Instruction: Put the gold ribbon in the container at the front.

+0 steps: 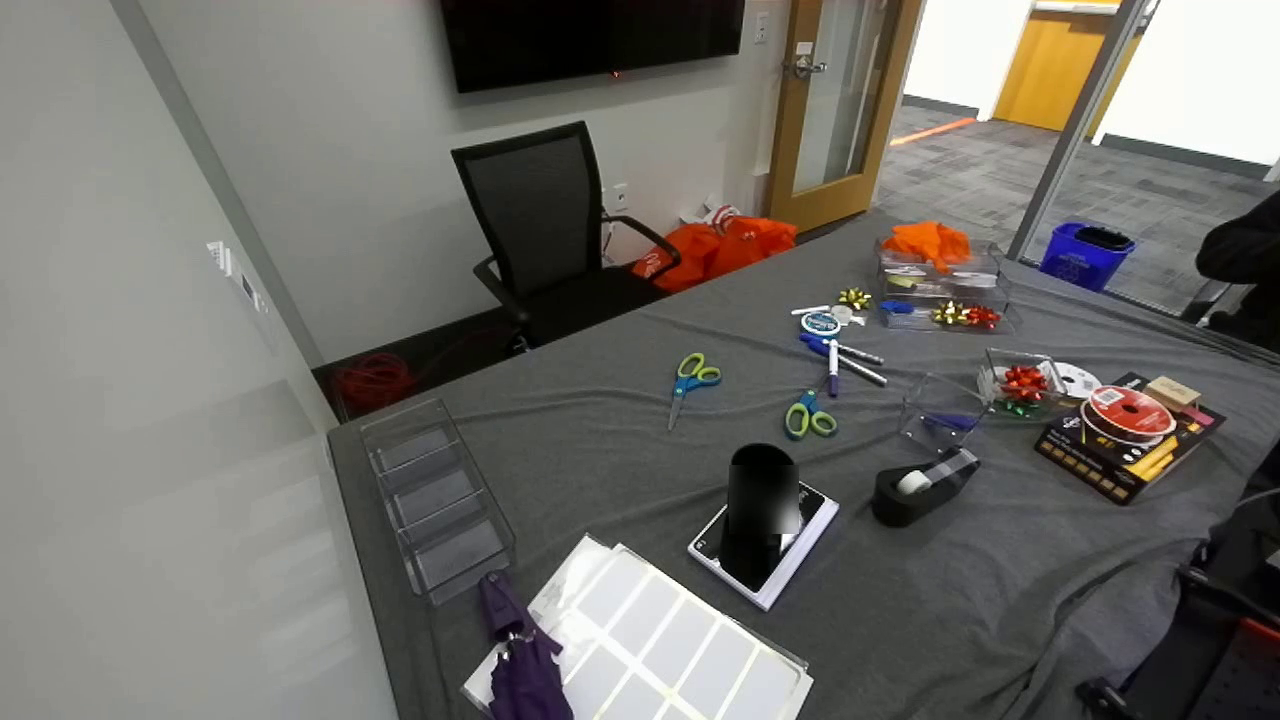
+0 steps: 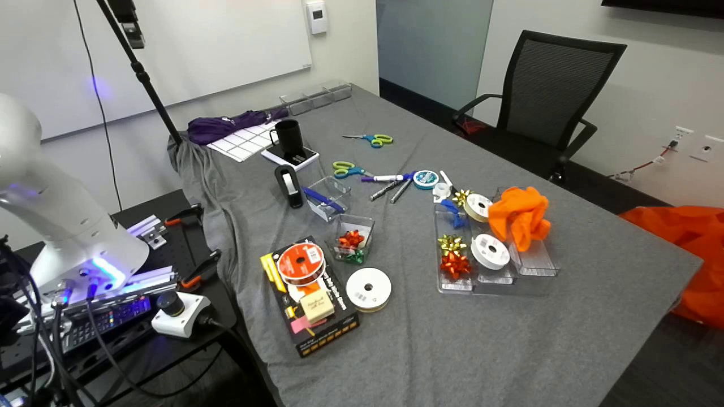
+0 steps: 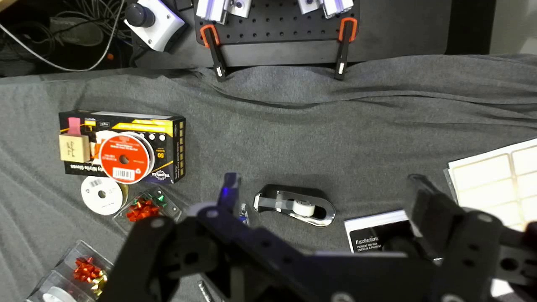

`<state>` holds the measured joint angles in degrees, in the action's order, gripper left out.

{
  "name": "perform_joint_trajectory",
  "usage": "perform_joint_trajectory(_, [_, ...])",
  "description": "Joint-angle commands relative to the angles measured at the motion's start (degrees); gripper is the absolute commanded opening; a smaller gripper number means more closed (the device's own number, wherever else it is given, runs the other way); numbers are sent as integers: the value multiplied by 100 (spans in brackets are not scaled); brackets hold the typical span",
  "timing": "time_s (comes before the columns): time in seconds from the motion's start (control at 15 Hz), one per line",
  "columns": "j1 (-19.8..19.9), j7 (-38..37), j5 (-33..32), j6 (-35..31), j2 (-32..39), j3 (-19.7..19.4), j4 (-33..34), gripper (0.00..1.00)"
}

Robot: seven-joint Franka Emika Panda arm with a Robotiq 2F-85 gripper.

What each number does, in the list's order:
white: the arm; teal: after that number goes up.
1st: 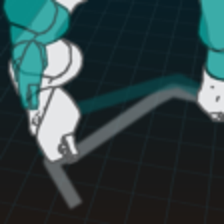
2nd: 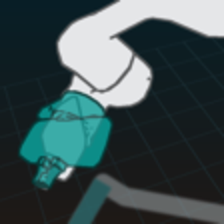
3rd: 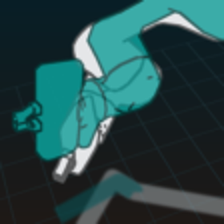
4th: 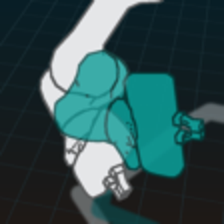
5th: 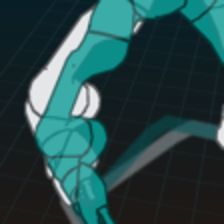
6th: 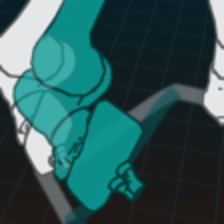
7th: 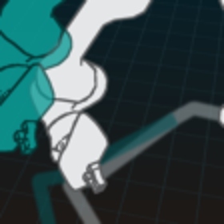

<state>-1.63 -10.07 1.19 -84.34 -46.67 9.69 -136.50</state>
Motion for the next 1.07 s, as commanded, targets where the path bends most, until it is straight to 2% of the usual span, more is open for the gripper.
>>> perform_joint_trajectory(0.0, [-49,-27,-23,12,13,-33,15,100])
perform_joint_trajectory(0.13, [-49,-27,-23,12,13,-33,15,100])
perform_joint_trajectory(0.4, [190,-335,262,-508,279,-254,67,100])
perform_joint_trajectory(0.8, [283,-132,6,-1014,358,-387,-183,100])
perform_joint_trajectory(0.87, [-49,-27,-23,12,13,-33,15,100])
perform_joint_trajectory(1.0, [-49,-27,-23,12,13,-33,15,100])
